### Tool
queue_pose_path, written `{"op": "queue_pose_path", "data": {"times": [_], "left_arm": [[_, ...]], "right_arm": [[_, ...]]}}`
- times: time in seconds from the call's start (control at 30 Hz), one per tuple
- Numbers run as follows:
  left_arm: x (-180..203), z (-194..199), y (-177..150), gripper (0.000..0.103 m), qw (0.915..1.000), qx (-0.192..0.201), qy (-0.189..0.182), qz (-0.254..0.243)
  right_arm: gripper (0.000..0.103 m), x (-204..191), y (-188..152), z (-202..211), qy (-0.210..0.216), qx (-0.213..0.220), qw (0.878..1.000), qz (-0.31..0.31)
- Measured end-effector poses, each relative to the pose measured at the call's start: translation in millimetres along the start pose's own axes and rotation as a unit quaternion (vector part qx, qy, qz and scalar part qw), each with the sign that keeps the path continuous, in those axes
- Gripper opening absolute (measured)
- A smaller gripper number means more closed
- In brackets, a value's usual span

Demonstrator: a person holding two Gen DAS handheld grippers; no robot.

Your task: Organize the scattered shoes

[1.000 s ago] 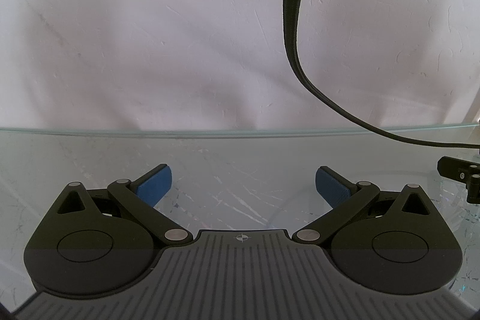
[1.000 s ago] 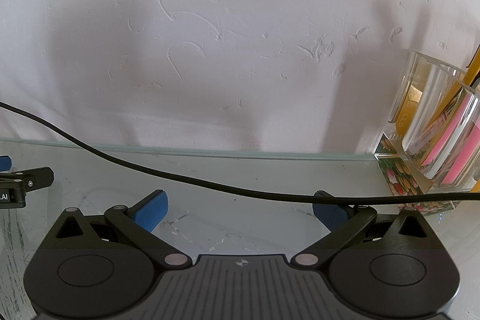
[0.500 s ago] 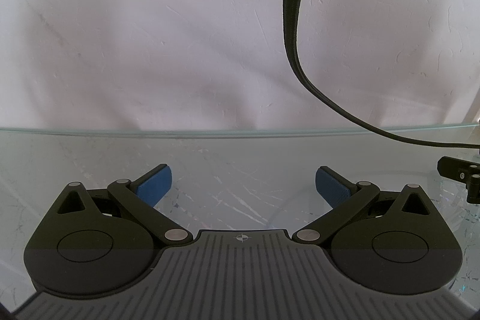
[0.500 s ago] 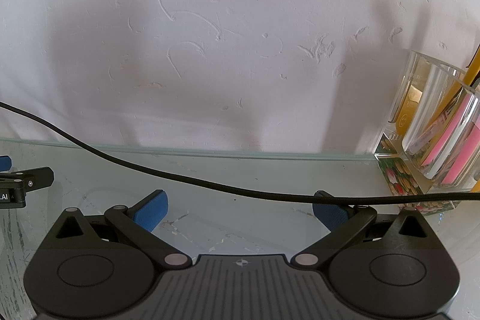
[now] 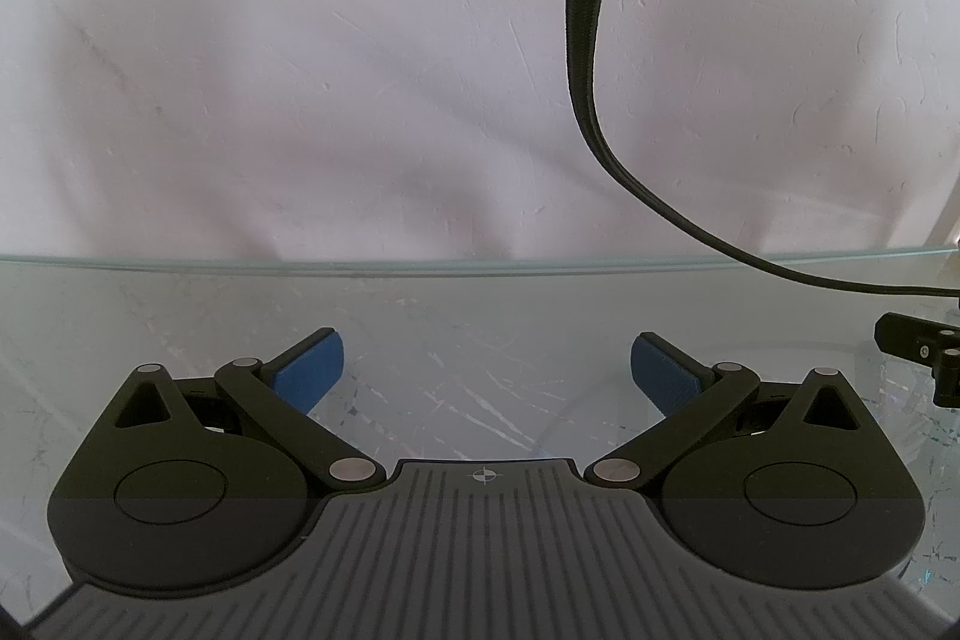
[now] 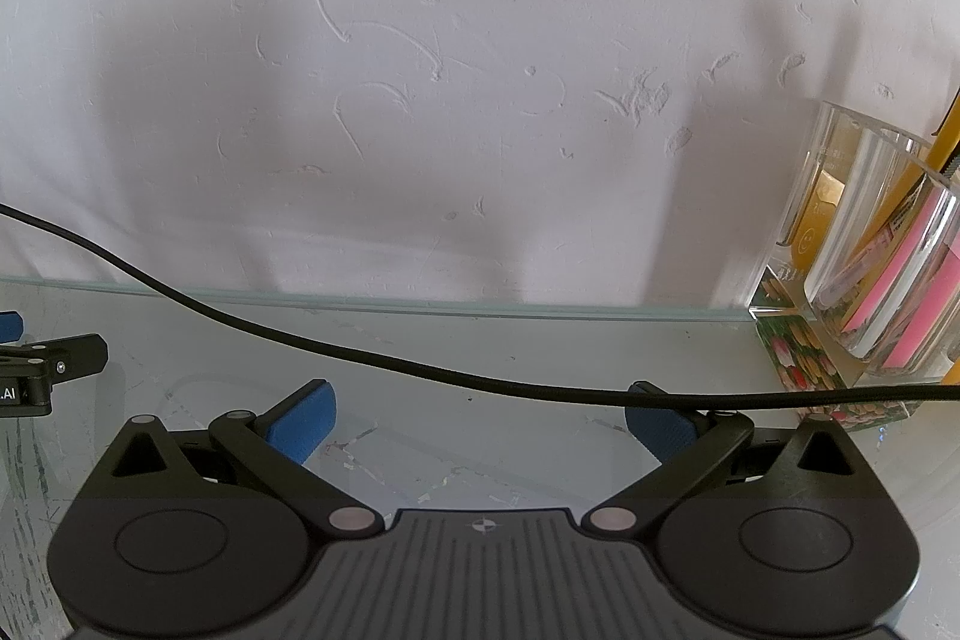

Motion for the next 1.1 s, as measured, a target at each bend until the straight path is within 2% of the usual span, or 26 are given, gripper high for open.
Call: {"op": "queue_pose_path", "data": {"times": [1.1], "left_arm": [[-1, 2, -1, 0.103, 1.0000, 0.000, 0.000, 0.000]], "right_arm": [[0.103, 14, 6, 8, 0.000, 0.000, 1.000, 0.000]]}}
Point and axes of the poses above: each gripper's, at about its wrist camera, not at the fingertips, and z roughly against the way its jaws point, x to its right, y to its top, the point moved 10 cm from there along -z, roughly the way its jaws point, and after that the axes turned 1 degree about -z, right-handed, at the moved point
